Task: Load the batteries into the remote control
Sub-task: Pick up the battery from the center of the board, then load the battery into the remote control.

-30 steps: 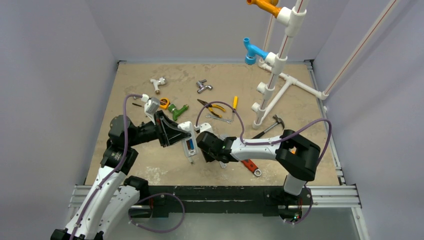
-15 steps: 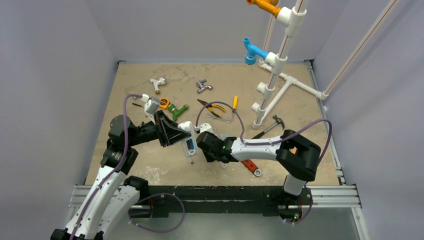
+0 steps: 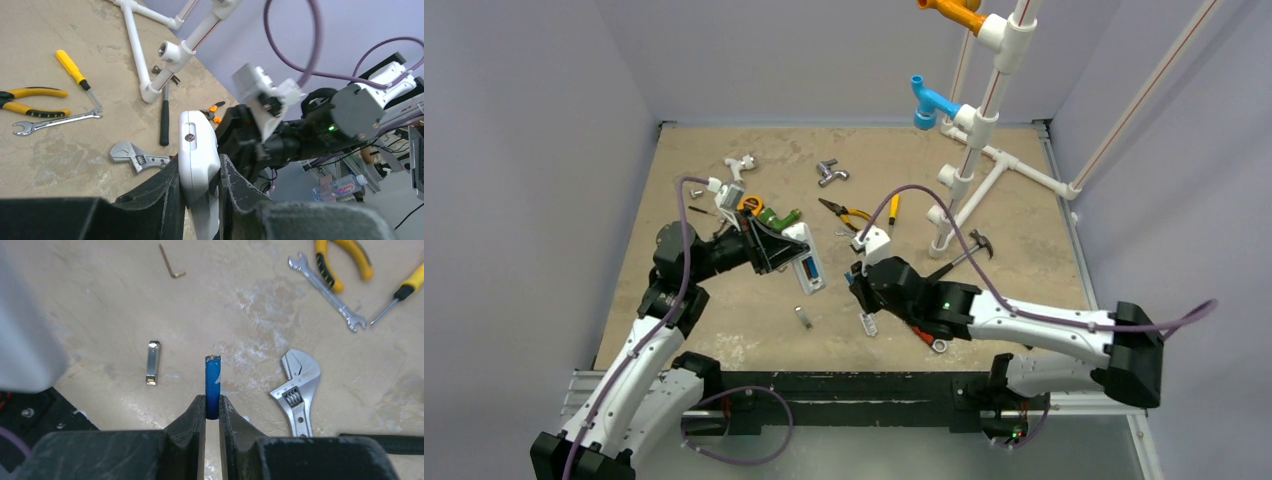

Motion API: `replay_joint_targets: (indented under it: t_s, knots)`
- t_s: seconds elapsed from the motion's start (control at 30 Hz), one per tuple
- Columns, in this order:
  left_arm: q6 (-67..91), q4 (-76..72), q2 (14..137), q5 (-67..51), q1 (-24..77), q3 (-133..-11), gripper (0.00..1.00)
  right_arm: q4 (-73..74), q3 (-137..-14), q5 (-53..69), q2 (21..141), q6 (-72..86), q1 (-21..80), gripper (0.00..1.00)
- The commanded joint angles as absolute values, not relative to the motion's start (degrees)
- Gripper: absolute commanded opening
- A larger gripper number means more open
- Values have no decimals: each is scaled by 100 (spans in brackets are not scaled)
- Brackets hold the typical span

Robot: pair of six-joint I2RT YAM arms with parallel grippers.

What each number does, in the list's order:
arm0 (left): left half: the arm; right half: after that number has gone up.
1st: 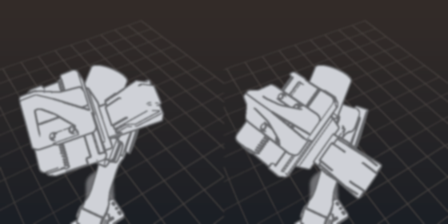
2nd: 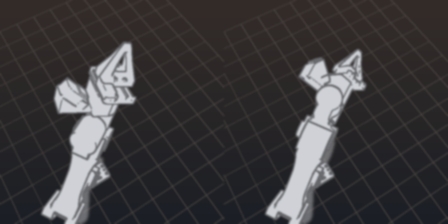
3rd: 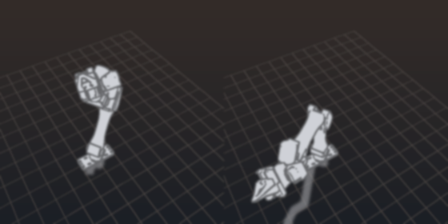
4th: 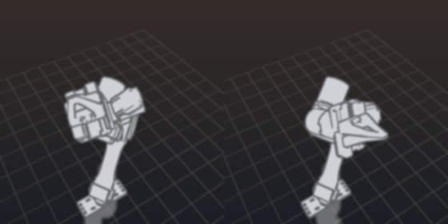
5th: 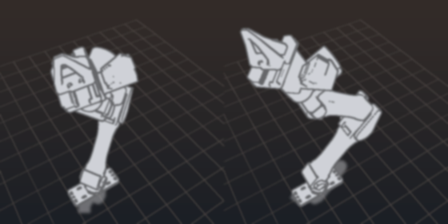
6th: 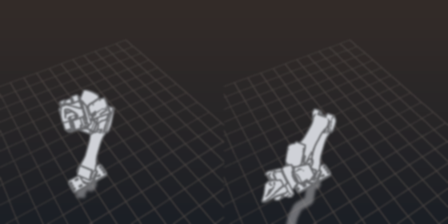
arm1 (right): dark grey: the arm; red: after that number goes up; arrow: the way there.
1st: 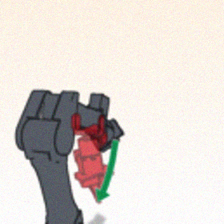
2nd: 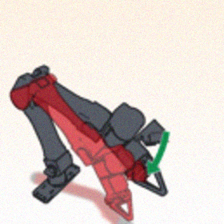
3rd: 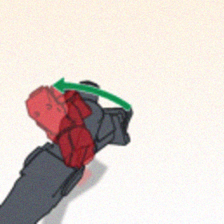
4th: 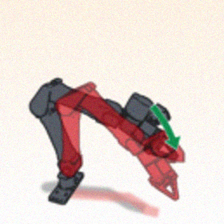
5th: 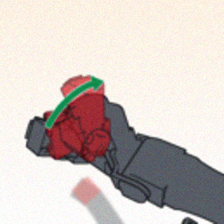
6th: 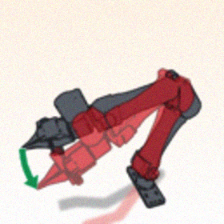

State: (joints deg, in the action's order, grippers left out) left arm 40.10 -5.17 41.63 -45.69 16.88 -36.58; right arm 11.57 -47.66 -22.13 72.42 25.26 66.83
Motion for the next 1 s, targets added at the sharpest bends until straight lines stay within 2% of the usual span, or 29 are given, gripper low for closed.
replay_joint_targets:
  t_s: [0.0,0.13,0.37,0.5,0.63,0.8,0.97]
  knots:
    - [4853,-2415,4255,-4569,1663,-3300,0,950,-4470,-2270,6175,1609,6697,0]
    - [5324,-3697,4311,-4677,1670,-2991,0,797,-4264,-2179,5292,1148,6693,0]
    - [5313,-3992,4220,-4719,1668,-2957,0,283,-4267,-1525,4617,740,6697,0]
    - [5371,-4121,4222,-4680,1668,-2906,0,1213,-5289,-875,4965,787,6697,0]
    - [5443,-4289,4190,-4317,1668,-2686,0,2408,-6436,-719,5526,1025,6697,0]
    - [5921,-4906,4600,-3930,1665,-2490,0,2212,-6440,-1373,5550,1437,6699,0]
    - [6508,-5783,5196,-3683,1670,-2296,0,2013,-6287,-2006,5317,1077,6704,0]
